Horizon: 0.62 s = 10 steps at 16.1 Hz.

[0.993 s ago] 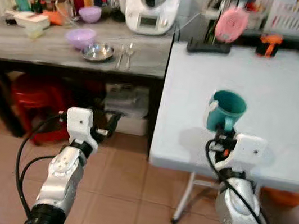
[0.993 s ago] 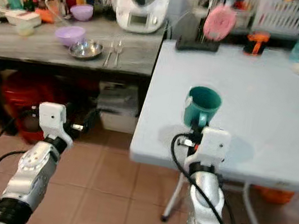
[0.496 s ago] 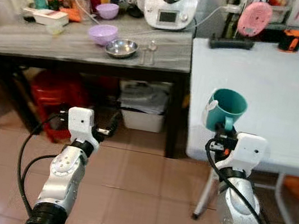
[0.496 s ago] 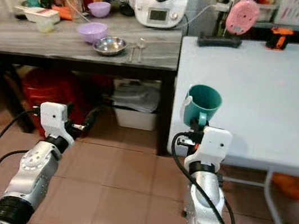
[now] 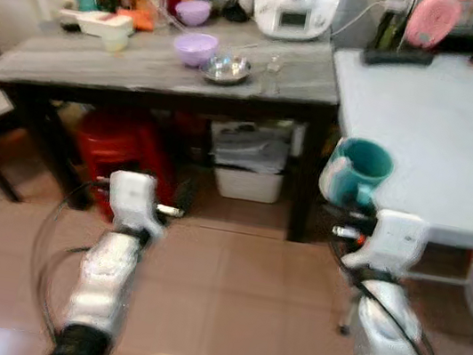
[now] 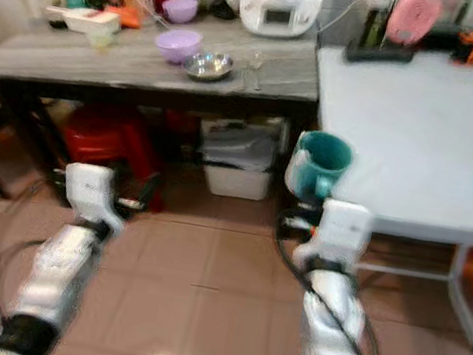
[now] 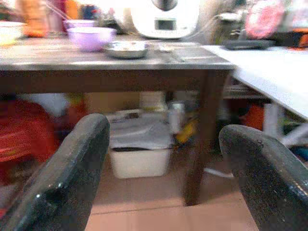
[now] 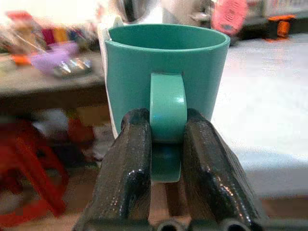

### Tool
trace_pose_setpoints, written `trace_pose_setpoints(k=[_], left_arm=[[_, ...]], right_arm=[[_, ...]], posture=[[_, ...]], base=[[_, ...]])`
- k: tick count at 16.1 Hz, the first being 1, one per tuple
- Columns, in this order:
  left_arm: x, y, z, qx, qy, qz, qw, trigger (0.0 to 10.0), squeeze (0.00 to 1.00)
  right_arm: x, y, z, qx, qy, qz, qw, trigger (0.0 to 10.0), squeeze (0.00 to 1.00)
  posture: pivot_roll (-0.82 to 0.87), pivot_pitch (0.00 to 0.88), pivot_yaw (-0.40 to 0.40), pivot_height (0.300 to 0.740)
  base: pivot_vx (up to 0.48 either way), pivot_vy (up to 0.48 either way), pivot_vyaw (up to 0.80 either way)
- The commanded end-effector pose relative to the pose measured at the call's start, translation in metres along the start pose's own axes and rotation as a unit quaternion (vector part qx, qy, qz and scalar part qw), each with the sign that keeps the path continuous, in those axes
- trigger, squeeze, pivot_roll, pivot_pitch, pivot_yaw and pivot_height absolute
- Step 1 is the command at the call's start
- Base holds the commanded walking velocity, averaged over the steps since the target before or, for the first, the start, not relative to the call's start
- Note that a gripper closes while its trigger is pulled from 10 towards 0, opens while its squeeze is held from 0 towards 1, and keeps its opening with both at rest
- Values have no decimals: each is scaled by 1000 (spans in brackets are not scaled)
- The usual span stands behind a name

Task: Setting the table

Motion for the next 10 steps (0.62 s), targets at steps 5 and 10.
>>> trace_pose_setpoints(k=[5,10], left_arm=[[-8,5,1,-3,-5,-11,1000,10000,0],[-8,4,3,-4,-12,-8,1000,10000,0]], right_arm=[[-7,10,-1,19,10,-3,1000,10000,0],[-5,11,-1,25,11,3,1000,10000,0]], posture=[[-160,0,118,740],[-166,0,123,740]], base=[[0,74,0],[155,0,0]])
Point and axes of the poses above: a point about 5 cm out from each wrist's last joint towards the gripper, its own z axis pointing back from the gripper into the wrist, its own y axis along the axis of the wrist's last joint, x = y × z, the point moved 5 cm from there along -z, pointing out of the wrist towards the gripper, and after that the axes turned 10 degrees about z, right-handed, at the moved point
